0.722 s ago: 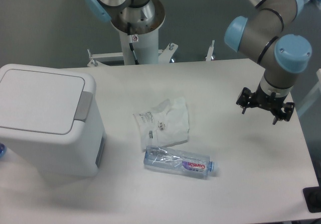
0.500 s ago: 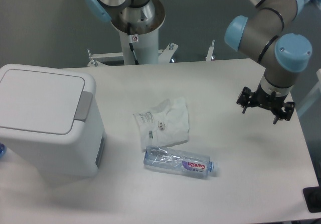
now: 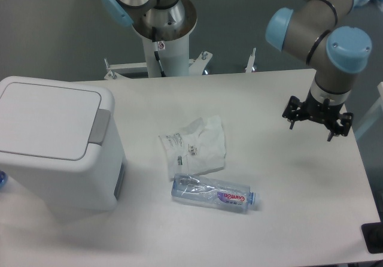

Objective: Open the trash can
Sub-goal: 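Move the open gripper across the table toward the trash can lid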

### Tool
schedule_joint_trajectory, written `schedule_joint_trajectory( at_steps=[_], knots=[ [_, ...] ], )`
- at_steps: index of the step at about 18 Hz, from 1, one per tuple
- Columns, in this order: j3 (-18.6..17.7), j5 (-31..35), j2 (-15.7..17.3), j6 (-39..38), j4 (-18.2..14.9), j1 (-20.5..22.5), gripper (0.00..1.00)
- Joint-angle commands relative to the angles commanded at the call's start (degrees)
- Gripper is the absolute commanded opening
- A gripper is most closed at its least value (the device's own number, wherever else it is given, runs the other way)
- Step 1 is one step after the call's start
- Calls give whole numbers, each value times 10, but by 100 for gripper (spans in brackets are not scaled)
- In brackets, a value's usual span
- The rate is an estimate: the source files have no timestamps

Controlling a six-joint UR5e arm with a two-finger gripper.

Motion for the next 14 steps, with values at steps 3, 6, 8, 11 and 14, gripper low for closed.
schedule_joint_trajectory(
  at_steps=[3, 6, 8, 11, 14],
  knots=[
    [-41, -3, 25, -45, 3, -12, 100],
    [-55, -4, 32, -82, 3, -36, 100],
    [-55, -3, 41, -123, -2, -52, 100],
    [-55, -11, 47, -142, -18, -66, 100],
    [-54, -26, 70, -198, -45, -83, 100]
  ],
)
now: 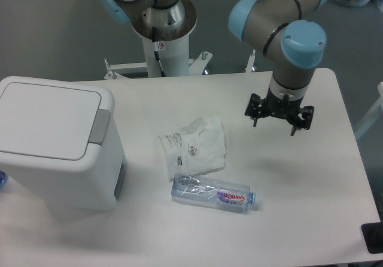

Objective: Open the trash can
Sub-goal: 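Move the open gripper across the table toward the trash can lid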

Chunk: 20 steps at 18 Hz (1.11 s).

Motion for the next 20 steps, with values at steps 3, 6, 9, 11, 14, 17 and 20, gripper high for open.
schedule_joint_trajectory(
  at_steps=[3, 6, 9, 11, 14, 17, 20],
  knots=[
    [7, -22, 19, -78, -23, -30, 100],
    [11, -56, 29, -126, -23, -44, 100],
    [17, -71, 37, -135, -25, -56, 100],
    [19, -83, 40, -135, -26, -60, 100],
    [24, -91, 45, -140, -28, -61, 100],
    [39, -127, 50, -168, -32, -61, 100],
    [77, -156, 50, -229, -53, -89, 100]
  ],
)
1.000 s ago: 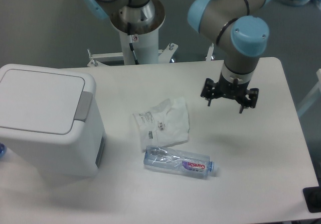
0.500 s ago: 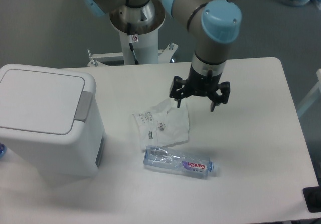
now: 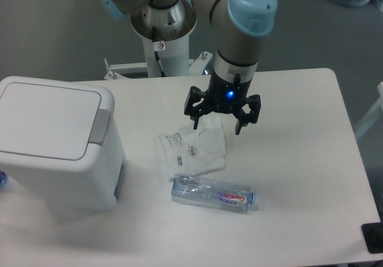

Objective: Open the trash can
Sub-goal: 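Move the open gripper across the table toward the trash can lid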

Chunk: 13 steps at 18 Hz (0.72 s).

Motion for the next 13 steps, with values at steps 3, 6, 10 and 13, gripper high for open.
schedule_joint_trajectory(
  at_steps=[3, 6, 10, 13],
  knots=[
    [36, -10, -10, -82, -5, -37, 100],
    [34, -18, -13, -95, -7, -56, 100],
    [31, -19, -9, -113, -25, -80, 100],
    [34, -19, -7, -145, -25, -110, 100]
  ],
)
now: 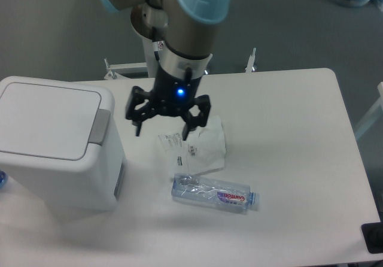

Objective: Open the trash can
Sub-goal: 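Move the open gripper across the table toward the trash can lid, then press the gripper finger on the lid edge to flip it open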

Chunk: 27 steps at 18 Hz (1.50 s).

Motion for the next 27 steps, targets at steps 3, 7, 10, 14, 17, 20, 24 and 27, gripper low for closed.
schedule_joint_trajectory(
  at_steps=[3, 7, 10, 14, 17, 20, 24, 27],
  knots=[
    [3, 0, 3, -1, -1, -5, 100],
    [-3, 3, 9, -1, -3, -5, 100],
    [-9, 5, 9, -1, -3, -6, 100],
    [-16, 9, 7, -2, -2, -9, 100],
    [-16, 8, 8, -2, 0, -8, 100],
    [-17, 8, 8, -3, 0, -9, 100],
    [-17, 8, 3, -4, 1, -9, 100],
    [-17, 8, 2, -4, 1, -9, 100]
  ],
)
